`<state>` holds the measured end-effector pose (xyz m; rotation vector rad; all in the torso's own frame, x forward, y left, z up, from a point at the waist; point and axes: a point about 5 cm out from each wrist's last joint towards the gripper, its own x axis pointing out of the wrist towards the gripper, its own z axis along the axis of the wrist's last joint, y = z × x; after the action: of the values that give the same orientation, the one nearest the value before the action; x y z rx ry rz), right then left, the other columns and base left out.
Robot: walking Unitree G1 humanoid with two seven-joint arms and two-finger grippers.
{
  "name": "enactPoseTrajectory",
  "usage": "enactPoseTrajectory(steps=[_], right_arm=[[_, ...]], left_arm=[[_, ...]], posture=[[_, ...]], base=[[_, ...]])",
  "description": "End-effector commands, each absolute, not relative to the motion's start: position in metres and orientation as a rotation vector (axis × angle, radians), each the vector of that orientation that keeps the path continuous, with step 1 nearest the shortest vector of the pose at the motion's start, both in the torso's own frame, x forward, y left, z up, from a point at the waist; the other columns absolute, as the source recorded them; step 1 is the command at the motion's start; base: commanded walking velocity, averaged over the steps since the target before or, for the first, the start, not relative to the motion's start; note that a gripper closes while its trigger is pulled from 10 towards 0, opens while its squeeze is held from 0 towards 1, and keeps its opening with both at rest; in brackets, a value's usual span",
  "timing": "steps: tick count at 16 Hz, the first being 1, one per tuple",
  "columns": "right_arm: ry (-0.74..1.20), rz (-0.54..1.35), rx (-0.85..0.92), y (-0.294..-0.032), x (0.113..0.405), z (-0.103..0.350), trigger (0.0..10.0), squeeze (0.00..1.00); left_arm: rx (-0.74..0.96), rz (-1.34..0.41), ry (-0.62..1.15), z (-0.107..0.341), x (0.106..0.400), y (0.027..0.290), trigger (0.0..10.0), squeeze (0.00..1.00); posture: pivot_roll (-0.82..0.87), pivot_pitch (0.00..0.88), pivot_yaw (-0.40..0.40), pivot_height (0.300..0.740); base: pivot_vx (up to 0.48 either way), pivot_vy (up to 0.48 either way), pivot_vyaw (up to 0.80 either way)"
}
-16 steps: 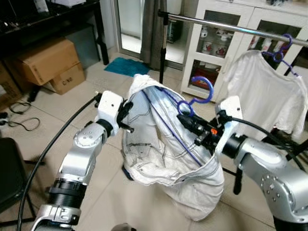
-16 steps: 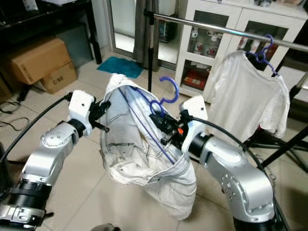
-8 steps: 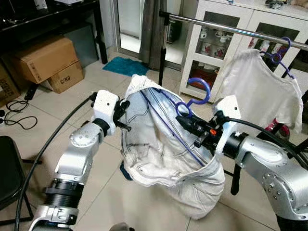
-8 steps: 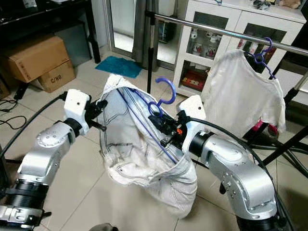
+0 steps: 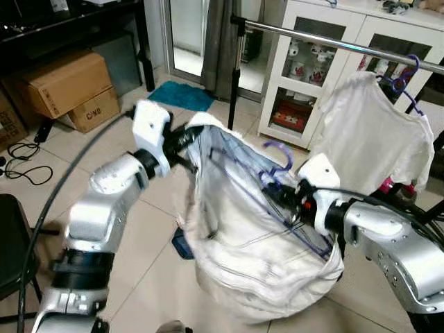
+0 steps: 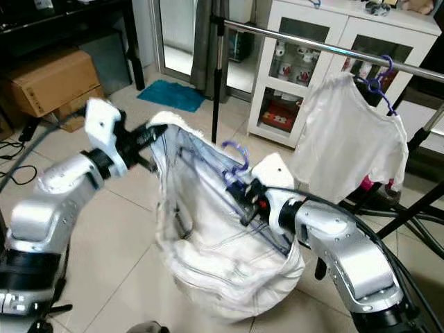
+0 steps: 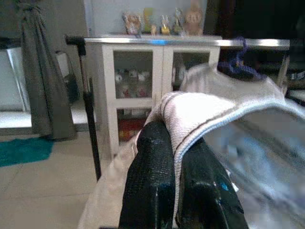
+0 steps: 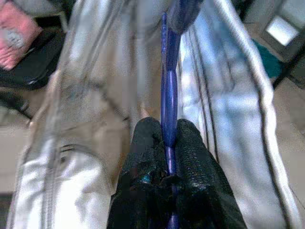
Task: Hang hanger
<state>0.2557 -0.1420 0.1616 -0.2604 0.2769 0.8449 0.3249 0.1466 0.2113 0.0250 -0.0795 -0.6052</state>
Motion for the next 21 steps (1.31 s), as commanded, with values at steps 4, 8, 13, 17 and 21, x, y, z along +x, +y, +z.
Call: enactPoseTrajectory(steps=[4,8,13,17,21], right_arm=[[0.262,1.058,-0.274,-0.141,0.235,0.166,0.0,0.00],[0.223,1.089,-0.189,-0.154,0.230,0.178,0.0,0.00],[0.086,1.155,0.006,-0.159,0.223,0.204,0.0,0.00],[0.160,1.032,-0.046,-0.162,0.234,0.193,0.0,0.00],[0.327,0.802,-0.217,-0.172,0.251,0.165,0.0,0.00]], left_arm=[[0.016,-0.354,-0.163,0.247,0.345,0.181,0.0,0.00],[0.090,-0.224,-0.088,0.230,0.352,0.204,0.0,0.00],[0.032,-0.184,-0.010,0.201,0.355,0.213,0.0,0.00],[-0.075,-0.299,-0.090,0.211,0.351,0.195,0.0,0.00],[-0.170,-0.610,-0.289,0.259,0.339,0.171,0.0,0.00]], posture=[[0.05,0.000,-0.053,0.740],[0.04,0.000,-0.042,0.740],[0.04,0.000,-0.027,0.740],[0.04,0.000,-0.025,0.740],[0.04,0.000,-0.025,0.740]], base=[[0.000,0.000,0.00],[0.000,0.000,0.00],[0.000,0.000,0.00],[0.000,0.000,0.00],[0.000,0.000,0.00]])
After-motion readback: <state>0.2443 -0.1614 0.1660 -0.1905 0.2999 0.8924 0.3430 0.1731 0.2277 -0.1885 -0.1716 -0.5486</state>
